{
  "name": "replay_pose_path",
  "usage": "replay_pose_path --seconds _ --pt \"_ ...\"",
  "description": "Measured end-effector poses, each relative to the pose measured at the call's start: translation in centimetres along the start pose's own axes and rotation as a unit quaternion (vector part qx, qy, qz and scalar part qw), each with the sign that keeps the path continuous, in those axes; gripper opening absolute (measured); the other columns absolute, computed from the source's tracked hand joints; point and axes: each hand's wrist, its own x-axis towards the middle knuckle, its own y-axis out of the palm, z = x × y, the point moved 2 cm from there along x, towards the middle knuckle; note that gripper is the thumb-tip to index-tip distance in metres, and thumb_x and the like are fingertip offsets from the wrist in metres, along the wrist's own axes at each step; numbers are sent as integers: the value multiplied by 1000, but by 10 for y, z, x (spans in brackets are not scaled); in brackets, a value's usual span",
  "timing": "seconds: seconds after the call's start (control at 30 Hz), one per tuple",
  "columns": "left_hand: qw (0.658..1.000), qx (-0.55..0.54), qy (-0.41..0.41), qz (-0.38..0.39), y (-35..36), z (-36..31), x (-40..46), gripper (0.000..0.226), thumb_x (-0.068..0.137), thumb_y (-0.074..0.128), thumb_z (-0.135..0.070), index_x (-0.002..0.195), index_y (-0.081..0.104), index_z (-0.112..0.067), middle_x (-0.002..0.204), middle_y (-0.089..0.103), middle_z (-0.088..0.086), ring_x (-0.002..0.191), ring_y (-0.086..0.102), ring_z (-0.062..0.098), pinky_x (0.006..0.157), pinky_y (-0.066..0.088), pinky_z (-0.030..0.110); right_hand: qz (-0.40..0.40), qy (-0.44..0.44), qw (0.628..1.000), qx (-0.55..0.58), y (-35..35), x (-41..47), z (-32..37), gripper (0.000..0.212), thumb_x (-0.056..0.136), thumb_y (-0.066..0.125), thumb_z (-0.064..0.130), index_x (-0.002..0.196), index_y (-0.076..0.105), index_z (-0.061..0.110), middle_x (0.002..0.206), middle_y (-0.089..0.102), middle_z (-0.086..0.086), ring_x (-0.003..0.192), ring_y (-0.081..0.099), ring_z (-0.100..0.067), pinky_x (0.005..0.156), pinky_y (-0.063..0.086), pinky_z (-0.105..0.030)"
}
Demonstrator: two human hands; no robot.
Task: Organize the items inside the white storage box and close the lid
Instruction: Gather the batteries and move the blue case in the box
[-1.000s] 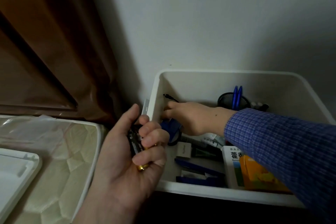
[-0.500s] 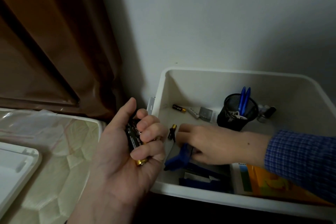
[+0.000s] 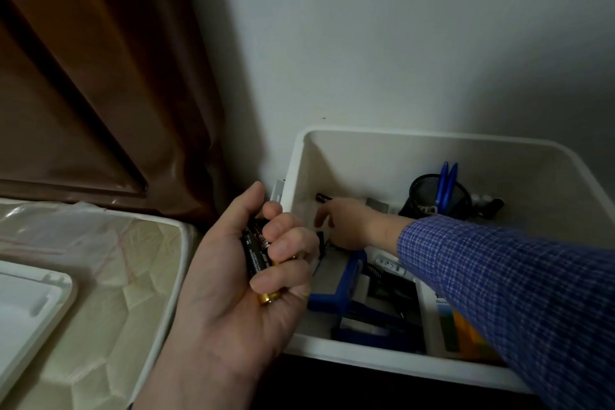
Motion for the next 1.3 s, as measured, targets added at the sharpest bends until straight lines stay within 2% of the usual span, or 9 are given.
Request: replay_pose_path --seconds 0.23,0.37,0.43,0.57,0.7,0.9,1.03,1.17,1.3 --pt "1000 19 -2 -11 4 2 1 30 90 59 -36 69 52 -17 63 33 -9 45 35 5 26 24 10 46 -100 987 -116 -6 11 1 27 94 58 6 115 73 14 109 71 -5 88 63 -20 79 56 -33" --pt "1000 18 -10 -4 3 6 2 28 89 62 -34 70 53 -16 64 34 -8 45 35 5 25 25 11 33 -134 968 -208 0 13 -6 20 99 55 17 111 70 12 109 67 -5 96 65 -22 84 55 -34" --pt "1000 17 -20 -1 3 8 3 28 89 62 -34 69 54 -15 63 35 -8 45 36 5 25 26 12 -18 -124 958 -259 1 11 -9 19 101 54 22 112 66 14 114 62 -5 99 64 -23 81 55 -31" --pt "1000 14 -25 0 4 10 9 31 91 60 -36 69 54 -15 62 36 -7 45 36 6 24 27 13 -165 -41 963 -211 -7 9 -15 14 98 54 16 110 61 16 112 60 -5 97 64 -24 78 54 -32" --pt "1000 20 -20 -12 3 12 16 33 92 60 -37 69 52 -15 61 35 -6 45 35 5 24 25 13 -194 32 961 -196 -3 19 -11 13 95 54 8 99 63 17 101 69 -6 92 69 -28 72 54 -35" --pt "999 27 -13 -28 -2 15 28 37 94 59 -40 68 51 -14 61 36 -5 43 36 6 23 25 14 -236 25 954 -185 -8 23 -8 10 95 54 16 96 63 21 96 70 -4 89 70 -28 70 52 -34" --pt "998 53 5 -42 -3 16 37 37 92 61 -43 69 53 -15 60 38 -5 43 37 6 24 25 13 -268 50 961 53 -35 -9 -12 12 85 69 17 85 62 27 81 68 6 79 67 -19 68 53 -29" --pt "991 103 39 -70 1 24 50 38 89 64 -50 76 55 -15 59 40 -3 40 36 6 23 23 14 -224 -17 856 466 -72 -78 -25 21 75 87 14 87 70 21 78 77 -2 70 73 -11 60 53 -16" --pt "987 122 55 -90 9 43 72 44 89 60 -58 75 55 -16 59 43 -2 41 35 8 26 21 15 -164 -140 794 569 -84 -142 -31 31 69 91 30 92 72 21 96 76 -16 83 73 -24 72 58 -28"
